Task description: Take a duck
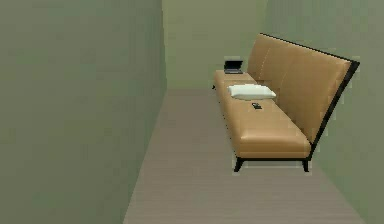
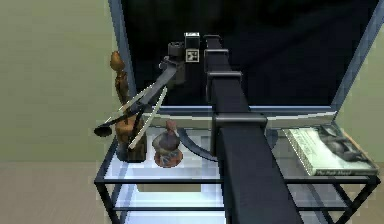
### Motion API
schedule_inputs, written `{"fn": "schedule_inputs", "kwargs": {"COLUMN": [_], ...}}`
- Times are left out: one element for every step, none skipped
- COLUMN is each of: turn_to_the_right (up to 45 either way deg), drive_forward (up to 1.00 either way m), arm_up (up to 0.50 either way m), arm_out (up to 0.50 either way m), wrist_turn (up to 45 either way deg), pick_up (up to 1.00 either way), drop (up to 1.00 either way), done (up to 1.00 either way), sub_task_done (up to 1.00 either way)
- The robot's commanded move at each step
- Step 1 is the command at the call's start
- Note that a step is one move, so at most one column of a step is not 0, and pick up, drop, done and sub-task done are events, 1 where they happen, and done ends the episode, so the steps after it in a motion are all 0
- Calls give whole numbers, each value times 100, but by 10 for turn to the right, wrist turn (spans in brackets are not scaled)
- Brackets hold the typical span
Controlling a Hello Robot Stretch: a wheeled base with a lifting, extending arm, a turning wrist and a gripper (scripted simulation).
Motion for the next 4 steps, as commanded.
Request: {"fn": "schedule_inputs", "kwargs": {"turn_to_the_right": [0,0,0,0], "drive_forward": [0,0,0,0], "arm_up": [0,0,0,-28], "arm_out": [0,0,0,0], "wrist_turn": [450,450,360,0], "pick_up": [0,0,0,0], "drop": [0,0,0,0], "done": [0,0,0,0], "sub_task_done": [0,0,0,0]}}
